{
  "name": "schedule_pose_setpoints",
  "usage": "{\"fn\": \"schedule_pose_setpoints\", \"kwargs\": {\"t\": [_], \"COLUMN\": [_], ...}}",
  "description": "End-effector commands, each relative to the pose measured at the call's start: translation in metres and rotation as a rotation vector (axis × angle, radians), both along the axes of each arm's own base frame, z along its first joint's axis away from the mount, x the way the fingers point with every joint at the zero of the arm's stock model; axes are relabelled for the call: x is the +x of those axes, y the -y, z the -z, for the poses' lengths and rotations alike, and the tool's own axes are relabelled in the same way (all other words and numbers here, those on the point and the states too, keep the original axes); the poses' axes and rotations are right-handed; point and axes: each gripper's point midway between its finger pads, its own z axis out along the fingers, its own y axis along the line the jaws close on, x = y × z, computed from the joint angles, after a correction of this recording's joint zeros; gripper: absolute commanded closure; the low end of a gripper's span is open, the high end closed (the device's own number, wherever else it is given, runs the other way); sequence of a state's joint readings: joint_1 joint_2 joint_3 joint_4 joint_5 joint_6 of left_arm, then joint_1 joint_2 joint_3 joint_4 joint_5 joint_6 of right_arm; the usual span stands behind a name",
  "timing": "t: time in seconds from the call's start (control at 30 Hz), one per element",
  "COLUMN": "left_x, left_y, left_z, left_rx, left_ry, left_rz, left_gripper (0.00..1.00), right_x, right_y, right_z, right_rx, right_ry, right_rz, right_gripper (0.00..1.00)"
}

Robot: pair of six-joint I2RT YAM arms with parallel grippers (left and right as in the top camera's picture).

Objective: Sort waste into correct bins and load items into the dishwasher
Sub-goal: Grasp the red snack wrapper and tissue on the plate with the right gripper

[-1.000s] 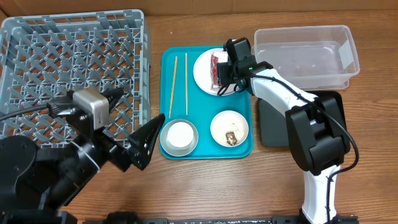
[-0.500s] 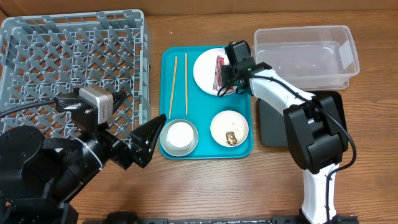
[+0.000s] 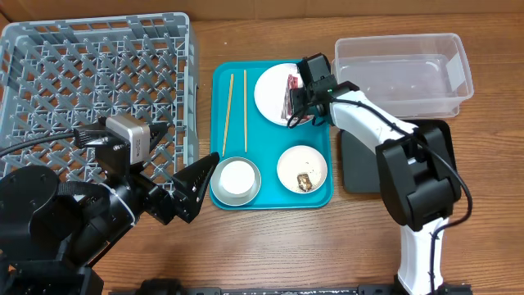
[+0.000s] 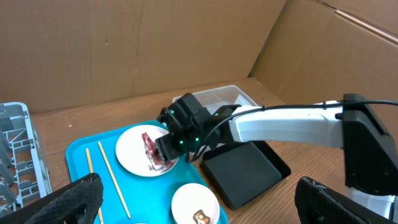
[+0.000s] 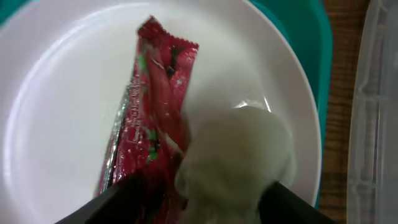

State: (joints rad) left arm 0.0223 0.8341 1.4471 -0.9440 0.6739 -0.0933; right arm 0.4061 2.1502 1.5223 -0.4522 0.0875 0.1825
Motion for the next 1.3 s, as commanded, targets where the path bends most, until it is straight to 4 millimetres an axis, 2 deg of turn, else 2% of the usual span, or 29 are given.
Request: {"fn": "schedule_pose_setpoints", "kwargs": {"t": [0.0, 0.13, 0.23, 0.33, 0.4, 0.43, 0.47, 0.5, 0.67, 0.8, 0.87, 0.93, 1.03, 1.1, 1.13, 1.2, 1.27], "left_x": [-0.001, 0.000, 0.000, 0.000, 0.000, 0.000, 0.000, 0.000, -0.001, -0.002, -0.002, -0.001, -0.001, -0.001, -0.001, -0.001, -0.002], "left_y": [-0.001, -0.001, -0.002, -0.002, -0.002, -0.002, -0.002, -0.002, -0.002, -0.002, -0.003, -0.005, -0.006, -0.006, -0.006, -0.006, -0.006], "left_z": [-0.001, -0.001, -0.001, -0.001, -0.001, -0.001, -0.001, -0.001, 0.000, 0.004, 0.006, 0.009, 0.011, 0.011, 0.011, 0.011, 0.012], "left_rx": [0.018, 0.019, 0.019, 0.019, 0.019, 0.019, 0.019, 0.019, 0.019, 0.019, 0.022, 0.028, 0.029, 0.029, 0.029, 0.029, 0.029], "left_ry": [0.022, 0.021, 0.021, 0.021, 0.021, 0.021, 0.021, 0.021, 0.014, -0.006, -0.012, -0.028, -0.036, -0.037, -0.037, -0.038, -0.038], "left_rz": [0.003, 0.001, 0.000, 0.000, 0.000, -0.001, 0.000, -0.001, 0.000, -0.001, -0.010, -0.027, -0.031, -0.031, -0.031, -0.031, -0.031], "left_gripper": [0.00, 0.00, 0.00, 0.00, 0.00, 0.00, 0.00, 0.00, 0.00, 0.00, 0.00, 0.00, 0.00, 0.00, 0.00, 0.00, 0.00], "right_x": [0.007, 0.001, -0.001, -0.001, -0.003, -0.004, -0.005, -0.006, -0.005, -0.011, -0.016, -0.019, -0.021, -0.022, -0.021, -0.021, -0.022], "right_y": [-0.013, -0.022, -0.023, -0.027, -0.033, -0.037, -0.039, -0.042, -0.043, -0.046, -0.048, -0.049, -0.048, -0.048, -0.048, -0.050, -0.052], "right_z": [-0.060, -0.068, -0.067, -0.066, -0.063, -0.059, -0.055, -0.050, -0.022, -0.001, 0.007, 0.012, 0.018, 0.018, 0.014, 0.003, -0.016], "right_rx": [0.091, 0.124, 0.124, 0.138, 0.158, 0.166, 0.173, 0.177, 0.166, 0.176, 0.196, 0.197, 0.191, 0.192, 0.198, 0.212, 0.235], "right_ry": [0.096, 0.089, 0.083, 0.081, 0.069, 0.059, 0.052, 0.043, 0.003, -0.050, -0.083, -0.103, -0.119, -0.121, -0.117, -0.107, -0.090], "right_rz": [-0.036, -0.072, -0.074, -0.085, -0.104, -0.113, -0.121, -0.127, -0.117, -0.119, -0.118, -0.122, -0.120, -0.119, -0.119, -0.122, -0.133], "right_gripper": [0.38, 0.38, 0.39, 0.53, 0.55, 0.52, 0.40, 0.36, 0.37, 0.51, 0.53, 0.57, 0.69, 0.91, 0.96, 0.96, 0.96]}}
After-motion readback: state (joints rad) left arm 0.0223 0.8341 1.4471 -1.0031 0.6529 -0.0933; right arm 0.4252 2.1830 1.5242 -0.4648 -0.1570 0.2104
